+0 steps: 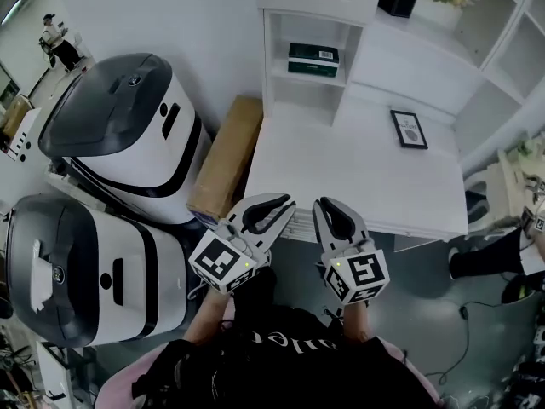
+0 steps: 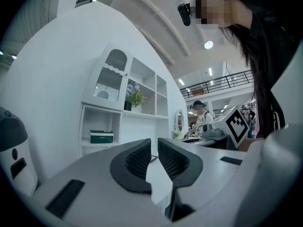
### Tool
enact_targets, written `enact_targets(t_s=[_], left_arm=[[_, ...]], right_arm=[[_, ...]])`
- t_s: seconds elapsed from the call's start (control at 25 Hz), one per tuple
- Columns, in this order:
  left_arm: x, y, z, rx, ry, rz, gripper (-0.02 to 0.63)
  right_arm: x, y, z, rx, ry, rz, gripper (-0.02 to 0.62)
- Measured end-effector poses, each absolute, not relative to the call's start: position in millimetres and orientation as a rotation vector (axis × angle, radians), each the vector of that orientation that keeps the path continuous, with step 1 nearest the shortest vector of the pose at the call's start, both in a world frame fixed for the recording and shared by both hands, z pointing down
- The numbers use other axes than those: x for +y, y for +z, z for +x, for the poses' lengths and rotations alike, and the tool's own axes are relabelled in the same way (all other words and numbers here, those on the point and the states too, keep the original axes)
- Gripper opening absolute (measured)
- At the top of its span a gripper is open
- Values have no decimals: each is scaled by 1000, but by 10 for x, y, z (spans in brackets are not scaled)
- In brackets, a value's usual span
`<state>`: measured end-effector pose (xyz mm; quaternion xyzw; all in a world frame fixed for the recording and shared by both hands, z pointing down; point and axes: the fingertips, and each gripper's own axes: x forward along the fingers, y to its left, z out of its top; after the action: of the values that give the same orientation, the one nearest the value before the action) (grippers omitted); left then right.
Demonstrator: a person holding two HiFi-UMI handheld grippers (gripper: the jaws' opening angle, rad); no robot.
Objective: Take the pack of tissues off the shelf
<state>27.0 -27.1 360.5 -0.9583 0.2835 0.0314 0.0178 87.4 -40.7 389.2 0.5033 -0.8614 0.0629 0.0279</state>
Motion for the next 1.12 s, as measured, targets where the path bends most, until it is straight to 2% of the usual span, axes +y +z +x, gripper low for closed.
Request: enact_targets(t_s=[0.6, 1.12], left_arm=[[-2131, 3711, -258, 717, 94, -3064, 55], [-2899, 4020, -215, 742, 50, -3095, 55]], right_arm=[[-2174, 3884, 480, -2516, 217, 1709, 69], [-2855, 4109, 677, -2408, 235, 1742, 69]])
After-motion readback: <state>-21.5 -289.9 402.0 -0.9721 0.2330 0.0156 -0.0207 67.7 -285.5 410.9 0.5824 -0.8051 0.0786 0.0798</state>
